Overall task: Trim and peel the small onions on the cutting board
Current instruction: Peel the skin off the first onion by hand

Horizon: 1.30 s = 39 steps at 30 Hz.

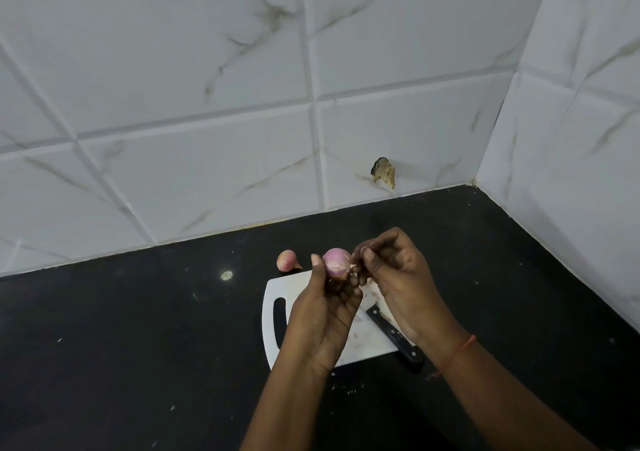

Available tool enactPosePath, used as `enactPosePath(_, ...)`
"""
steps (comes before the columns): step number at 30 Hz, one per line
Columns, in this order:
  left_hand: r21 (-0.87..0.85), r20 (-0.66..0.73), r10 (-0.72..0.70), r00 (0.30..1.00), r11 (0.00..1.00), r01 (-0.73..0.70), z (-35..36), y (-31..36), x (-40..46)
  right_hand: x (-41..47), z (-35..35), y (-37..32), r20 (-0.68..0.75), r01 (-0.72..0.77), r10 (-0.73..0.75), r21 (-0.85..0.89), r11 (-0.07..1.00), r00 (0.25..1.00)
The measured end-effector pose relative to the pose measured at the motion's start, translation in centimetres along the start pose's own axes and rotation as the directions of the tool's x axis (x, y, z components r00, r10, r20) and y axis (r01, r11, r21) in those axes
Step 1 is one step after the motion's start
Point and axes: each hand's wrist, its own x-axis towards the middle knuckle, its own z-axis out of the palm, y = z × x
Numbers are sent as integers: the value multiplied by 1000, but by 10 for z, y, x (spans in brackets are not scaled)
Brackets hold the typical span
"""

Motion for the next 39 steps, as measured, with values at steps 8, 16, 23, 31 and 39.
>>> enactPosePath(8,-74,8,-16,1000,997,17,-7,7,2,7,-9,-6,-116,-89,87,-6,996,989)
enactPosePath(16,-44,47,74,996,996,-72,0,6,-6,-1,-2,2,66,162,-152,-590,791,986)
enactPosePath(23,-44,14,103,995,994,-102,-4,3,-6,-7,4,8,51,238,-276,-669,704,960)
enactPosePath(31,28,32,145,989,989,-146,-9,-1,-6,-10,7,11,174,297,-303,-854,428,937)
enactPosePath(39,179,130,234,963,950,-255,-13,8,-9,-8,6,4,165,222,-149,-684,695,975)
